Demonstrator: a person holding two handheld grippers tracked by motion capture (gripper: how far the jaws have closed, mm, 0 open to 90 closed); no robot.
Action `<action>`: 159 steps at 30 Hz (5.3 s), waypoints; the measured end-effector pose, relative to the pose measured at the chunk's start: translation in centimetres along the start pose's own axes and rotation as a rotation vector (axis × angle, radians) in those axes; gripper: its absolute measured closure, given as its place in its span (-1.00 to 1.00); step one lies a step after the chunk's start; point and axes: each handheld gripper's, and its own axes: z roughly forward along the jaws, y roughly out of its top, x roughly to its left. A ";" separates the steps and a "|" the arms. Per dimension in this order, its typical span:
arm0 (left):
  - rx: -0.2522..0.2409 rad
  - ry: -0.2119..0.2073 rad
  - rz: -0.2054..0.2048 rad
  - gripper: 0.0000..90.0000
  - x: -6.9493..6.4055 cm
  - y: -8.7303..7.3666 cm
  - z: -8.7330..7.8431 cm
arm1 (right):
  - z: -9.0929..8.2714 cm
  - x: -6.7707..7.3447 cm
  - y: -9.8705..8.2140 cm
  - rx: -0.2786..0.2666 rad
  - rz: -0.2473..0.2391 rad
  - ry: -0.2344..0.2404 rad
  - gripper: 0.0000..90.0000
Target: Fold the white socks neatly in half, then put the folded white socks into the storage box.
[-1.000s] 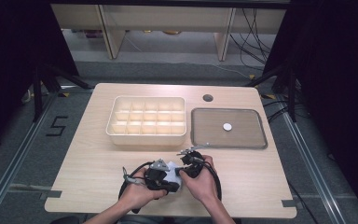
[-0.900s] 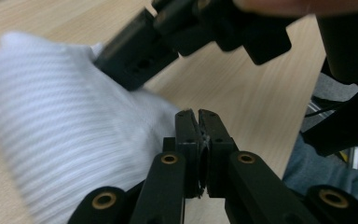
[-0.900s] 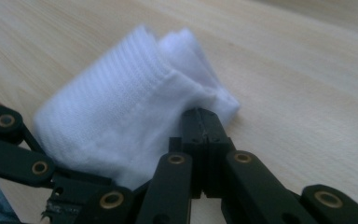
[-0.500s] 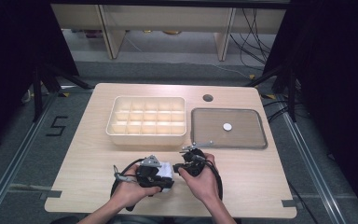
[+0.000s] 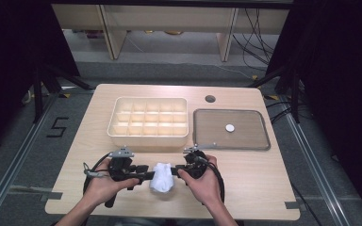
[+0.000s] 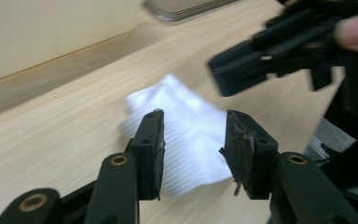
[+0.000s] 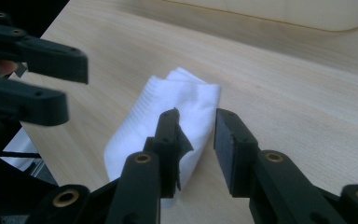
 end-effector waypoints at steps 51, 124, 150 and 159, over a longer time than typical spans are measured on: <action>0.096 -0.051 -0.231 -0.08 2.0 -0.7 4.2 | 1.3 -0.6 -2.5 0.079 0.108 0.050 0.45; 0.048 -0.160 -0.101 0.65 1.8 0.4 5.0 | -2.6 -2.7 -2.1 -0.076 -0.026 -0.037 0.29; -0.128 -0.061 -0.056 0.64 2.9 2.0 -0.8 | -3.1 -4.2 -3.7 -0.119 -0.040 -0.064 0.25; -0.149 -0.026 -0.050 0.64 3.5 2.8 -2.1 | -3.0 -4.1 -3.8 -0.115 -0.032 -0.065 0.25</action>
